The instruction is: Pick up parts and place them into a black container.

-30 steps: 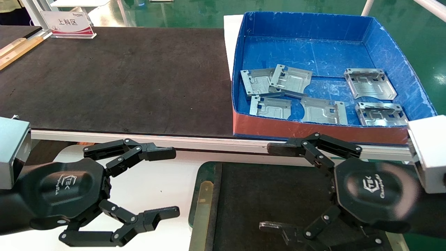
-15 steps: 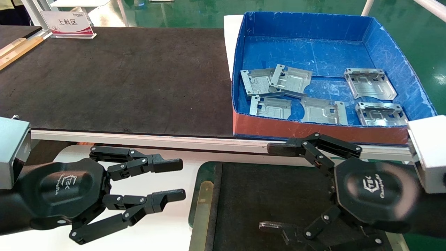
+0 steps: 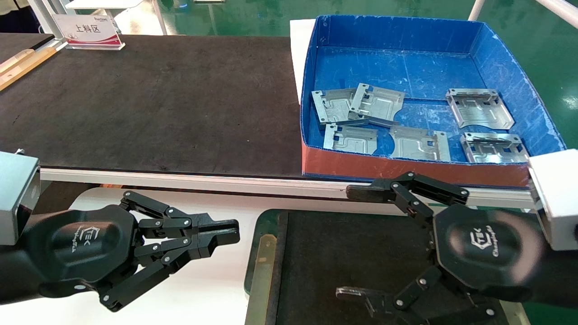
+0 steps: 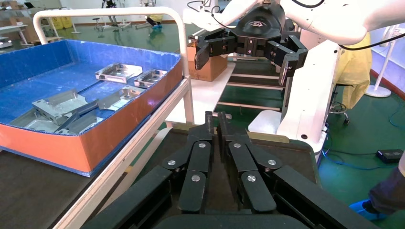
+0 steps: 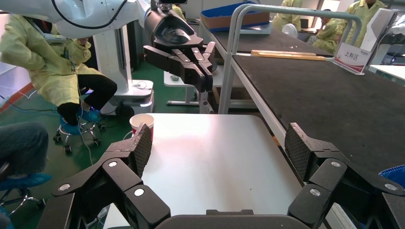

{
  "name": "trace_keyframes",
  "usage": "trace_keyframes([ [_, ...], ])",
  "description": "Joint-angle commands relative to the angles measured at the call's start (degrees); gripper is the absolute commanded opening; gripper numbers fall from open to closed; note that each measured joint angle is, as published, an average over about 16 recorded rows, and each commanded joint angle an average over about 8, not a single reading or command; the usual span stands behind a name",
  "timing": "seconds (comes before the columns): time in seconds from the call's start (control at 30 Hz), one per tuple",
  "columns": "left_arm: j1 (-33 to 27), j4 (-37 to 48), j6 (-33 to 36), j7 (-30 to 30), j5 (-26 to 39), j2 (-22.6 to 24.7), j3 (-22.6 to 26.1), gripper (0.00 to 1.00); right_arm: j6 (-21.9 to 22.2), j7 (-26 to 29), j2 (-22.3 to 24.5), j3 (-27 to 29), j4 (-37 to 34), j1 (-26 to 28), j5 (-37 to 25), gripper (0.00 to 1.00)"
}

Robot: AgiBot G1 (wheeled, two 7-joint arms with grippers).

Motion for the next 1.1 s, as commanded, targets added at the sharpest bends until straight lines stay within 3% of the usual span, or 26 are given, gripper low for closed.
trace_keyframes([
  [0.03,0.00,0.00,0.00,0.00,0.00,0.00,0.00,0.00,0.00,0.00,0.00,0.00,0.00,0.00,0.00,1.00],
  [0.3,0.00,0.00,0.00,0.00,0.00,0.00,0.00,0.00,0.00,0.00,0.00,0.00,0.00,0.00,0.00,1.00],
  [0.33,0.00,0.00,0.00,0.00,0.00,0.00,0.00,0.07,0.00,0.00,0.00,0.00,0.00,0.00,0.00,1.00],
  [0.57,0.00,0.00,0.00,0.00,0.00,0.00,0.00,0.95,0.00,0.00,0.00,0.00,0.00,0.00,0.00,1.00],
  [0.6,0.00,0.00,0.00,0.00,0.00,0.00,0.00,1.00,0.00,0.00,0.00,0.00,0.00,0.00,0.00,1.00],
  [1.1,0.00,0.00,0.00,0.00,0.00,0.00,0.00,1.00,0.00,-0.05,0.02,-0.09,0.03,0.05,-0.24,1.00],
])
